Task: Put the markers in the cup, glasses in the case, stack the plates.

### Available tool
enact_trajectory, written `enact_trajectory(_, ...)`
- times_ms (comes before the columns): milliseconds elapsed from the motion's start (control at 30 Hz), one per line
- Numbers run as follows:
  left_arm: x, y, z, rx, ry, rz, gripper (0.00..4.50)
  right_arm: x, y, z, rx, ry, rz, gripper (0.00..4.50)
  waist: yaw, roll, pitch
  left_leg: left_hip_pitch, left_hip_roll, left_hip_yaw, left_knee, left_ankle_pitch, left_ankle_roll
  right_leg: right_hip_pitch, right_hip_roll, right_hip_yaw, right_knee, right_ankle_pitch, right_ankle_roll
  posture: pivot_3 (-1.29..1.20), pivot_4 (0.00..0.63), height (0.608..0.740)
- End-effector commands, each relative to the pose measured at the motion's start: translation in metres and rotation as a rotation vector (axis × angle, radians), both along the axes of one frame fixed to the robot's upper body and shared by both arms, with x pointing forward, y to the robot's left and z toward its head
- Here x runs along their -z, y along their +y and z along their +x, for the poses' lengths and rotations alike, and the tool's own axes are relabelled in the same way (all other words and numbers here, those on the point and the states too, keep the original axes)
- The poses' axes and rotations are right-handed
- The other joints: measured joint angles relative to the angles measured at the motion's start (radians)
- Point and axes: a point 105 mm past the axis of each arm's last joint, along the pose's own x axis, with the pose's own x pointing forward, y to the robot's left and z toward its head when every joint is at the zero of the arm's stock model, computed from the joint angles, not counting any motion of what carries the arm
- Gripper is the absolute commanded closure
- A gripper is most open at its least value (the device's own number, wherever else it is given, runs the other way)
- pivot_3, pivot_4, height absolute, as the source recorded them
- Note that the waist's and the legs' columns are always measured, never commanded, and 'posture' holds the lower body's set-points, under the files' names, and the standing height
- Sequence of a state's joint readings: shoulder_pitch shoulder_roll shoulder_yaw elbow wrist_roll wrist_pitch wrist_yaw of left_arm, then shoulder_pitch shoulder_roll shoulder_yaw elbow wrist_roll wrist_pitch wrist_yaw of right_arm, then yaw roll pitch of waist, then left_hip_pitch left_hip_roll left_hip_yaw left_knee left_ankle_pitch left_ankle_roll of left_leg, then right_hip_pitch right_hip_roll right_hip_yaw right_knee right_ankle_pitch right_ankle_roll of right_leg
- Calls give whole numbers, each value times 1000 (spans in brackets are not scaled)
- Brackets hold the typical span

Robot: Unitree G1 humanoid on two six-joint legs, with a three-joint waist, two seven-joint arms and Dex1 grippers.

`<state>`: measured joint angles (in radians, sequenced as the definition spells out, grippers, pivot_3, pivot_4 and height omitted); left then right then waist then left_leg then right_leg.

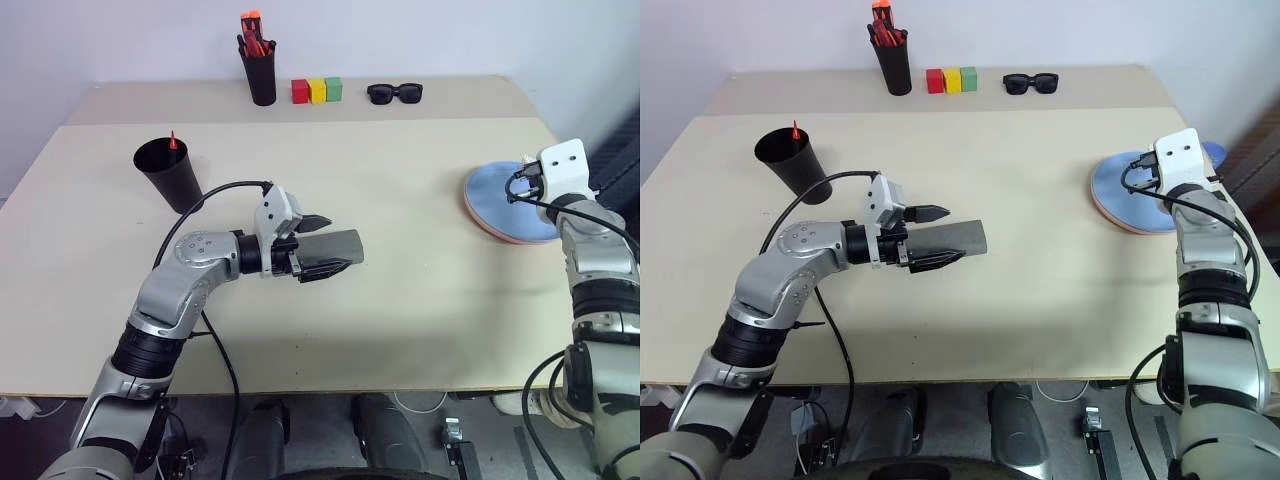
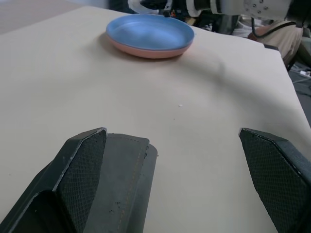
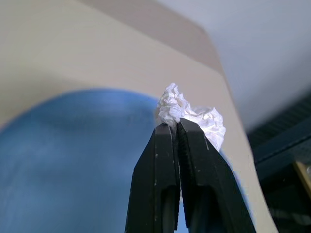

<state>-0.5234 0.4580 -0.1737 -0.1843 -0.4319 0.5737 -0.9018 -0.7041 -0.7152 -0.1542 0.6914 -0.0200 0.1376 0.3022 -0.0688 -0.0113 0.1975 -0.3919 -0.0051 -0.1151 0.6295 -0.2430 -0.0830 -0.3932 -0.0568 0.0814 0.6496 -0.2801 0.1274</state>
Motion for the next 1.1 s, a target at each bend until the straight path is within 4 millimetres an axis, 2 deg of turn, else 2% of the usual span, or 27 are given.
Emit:
enact_trajectory(33, -11, -2, 1, 17, -52, -11, 0, -18, -1, -5, -8, -44, 12, 4191, 0, 0, 0, 0, 0, 0, 0, 0, 0, 0, 0, 0, 0, 0, 0, 0, 150, 740)
enact_trajectory(100, -11, -2, 2, 17, -52, -10, 0, -16, 1, -6, -12, -36, 35, 3547, -1, 0, 0, 0, 0, 0, 0, 0, 0, 0, 0, 0, 0, 0, 0, 0, 150, 740)
enact_trajectory(300, -9, 0, 2, 13, -51, -5, 0, -18, 6, -9, -18, -70, 67, 776, 1, 0, 0, 0, 0, 0, 0, 0, 0, 0, 0, 0, 0, 0, 0, 0, 150, 740)
enact_trajectory(400, -9, 4, 5, -25, -65, -9, 0, -28, 17, -10, -67, -149, 131, 776, 1, 0, 0, 0, 0, 0, 0, 0, 0, 0, 0, 0, 0, 0, 0, 0, 150, 740)
enact_trajectory(500, -18, 16, 15, -139, -135, -85, 0, -45, 39, -17, -173, -299, 186, 776, -1, 0, 0, 0, 0, 0, 0, 0, 0, 0, 0, 0, 0, 0, 0, 0, 150, 740)
enact_trajectory(567, -24, 32, 24, -273, -221, -156, 0, -45, 61, -26, -283, -327, 260, 776, 1, 0, 0, 0, 0, 0, 0, 0, 0, 0, 0, 0, 0, 0, 0, 0, 150, 740)
enact_trajectory(633, -18, 49, 22, -347, -225, -185, 0, -39, 84, -40, -421, -302, 326, 776, 2, 0, 0, 0, 1, 0, 0, 0, 0, 0, 0, 0, 0, 0, 0, 0, 150, 740)
enact_trajectory(733, -1, 65, 7, -318, -167, -170, 0, -31, 112, -65, -585, -264, 423, 776, 4, 1, 0, 0, 1, 0, -1, 0, 0, 0, 0, 0, 0, 0, 0, 0, 150, 740)
enact_trajectory(800, -1, 80, 5, -370, -158, -213, 0, -26, 123, -81, -648, -236, 435, 776, 11, 1, 0, 0, 0, 0, -1, 0, 0, 0, 0, 0, 0, 0, 0, 0, 150, 740)
enact_trajectory(933, 5, 120, 1, -558, -279, -189, 0, -10, 131, -112, -701, -205, 363, 776, 27, 1, -1, 1, 0, 0, 1, 0, 0, 2, 0, 0, 0, 0, 0, 0, 150, 740)
enact_trajectory(1000, 9, 133, -3, -629, -335, -186, 0, -2, 132, -122, -708, -212, 300, 776, 30, 1, -1, 2, 0, 0, 0, 0, 0, 3, 0, 0, -2, 0, 0, 0, 150, 740)
enact_trajectory(1100, 19, 147, -12, -657, -344, -186, 0, 22, 131, -135, -726, -141, 251, 776, 32, 0, -1, 1, 0, 0, 1, 0, 0, 3, 0, 0, -3, 0, 0, 0, 150, 740)
